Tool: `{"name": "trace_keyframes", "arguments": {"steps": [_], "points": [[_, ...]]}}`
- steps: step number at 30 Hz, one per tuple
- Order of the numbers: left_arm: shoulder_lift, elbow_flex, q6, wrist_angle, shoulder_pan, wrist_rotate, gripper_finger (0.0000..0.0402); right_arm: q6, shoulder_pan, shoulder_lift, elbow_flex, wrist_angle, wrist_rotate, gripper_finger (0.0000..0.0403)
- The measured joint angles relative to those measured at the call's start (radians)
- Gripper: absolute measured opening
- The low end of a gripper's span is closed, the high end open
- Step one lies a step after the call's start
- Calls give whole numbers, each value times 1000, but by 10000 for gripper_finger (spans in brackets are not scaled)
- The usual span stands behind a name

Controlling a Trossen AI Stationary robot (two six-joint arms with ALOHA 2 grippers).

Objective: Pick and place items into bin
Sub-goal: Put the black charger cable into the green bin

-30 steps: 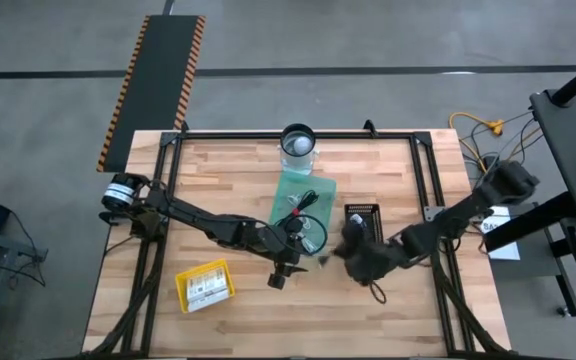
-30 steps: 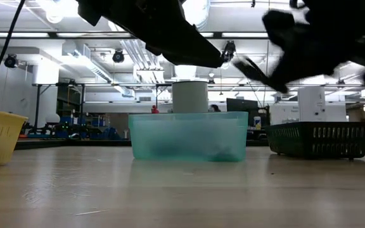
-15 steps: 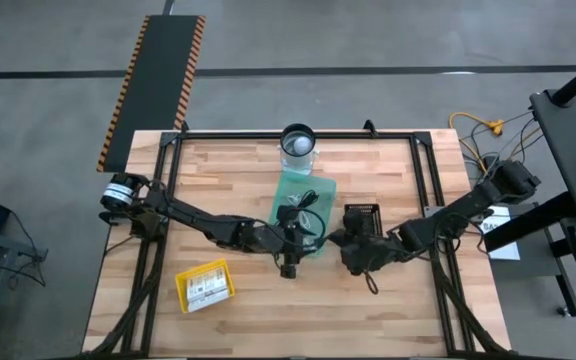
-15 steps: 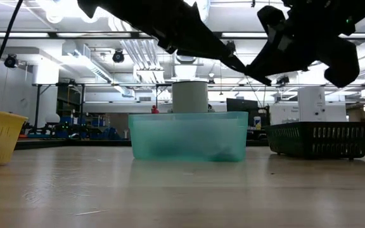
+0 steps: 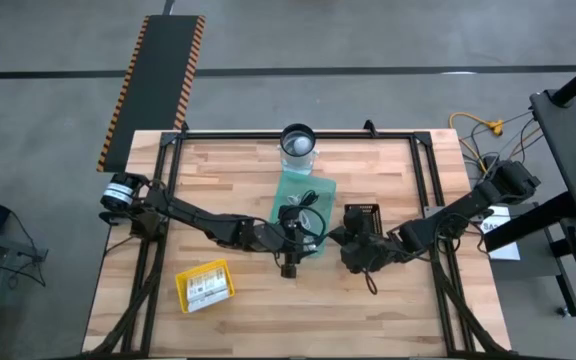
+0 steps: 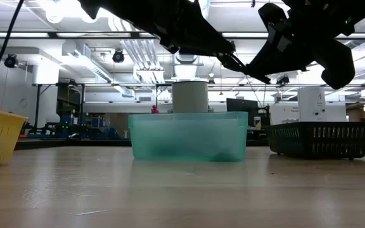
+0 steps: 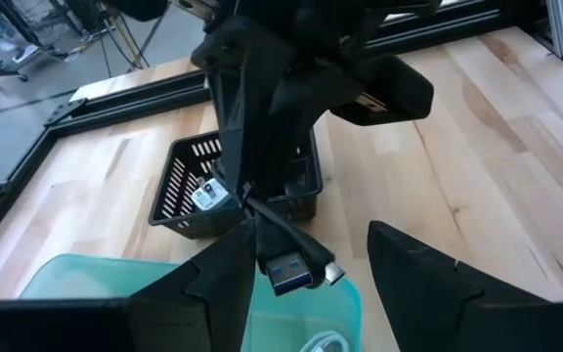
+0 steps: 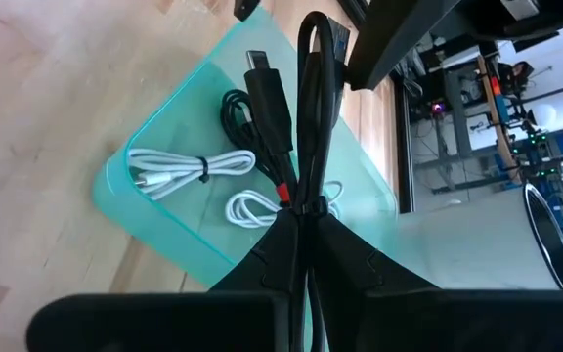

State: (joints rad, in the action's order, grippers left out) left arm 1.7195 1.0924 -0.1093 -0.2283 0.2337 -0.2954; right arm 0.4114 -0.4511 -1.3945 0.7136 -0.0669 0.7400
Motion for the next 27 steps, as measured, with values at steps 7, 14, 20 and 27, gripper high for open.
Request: {"name": "trace_keyframes", "arguments": {"steps": [7, 14, 20, 27], "points": [[2, -1, 25, 0, -13, -29, 180, 10, 0, 0, 0, 10, 1, 13], [8, 0, 76, 1, -38, -51, 156, 35, 1, 0, 1, 27, 4, 13], [8, 2, 69, 2, -37, -48, 69, 37, 1, 0, 1, 26, 5, 13], [3, 12, 70, 38, -52, -48, 39, 2, 2, 0, 0, 12, 25, 13]]}}
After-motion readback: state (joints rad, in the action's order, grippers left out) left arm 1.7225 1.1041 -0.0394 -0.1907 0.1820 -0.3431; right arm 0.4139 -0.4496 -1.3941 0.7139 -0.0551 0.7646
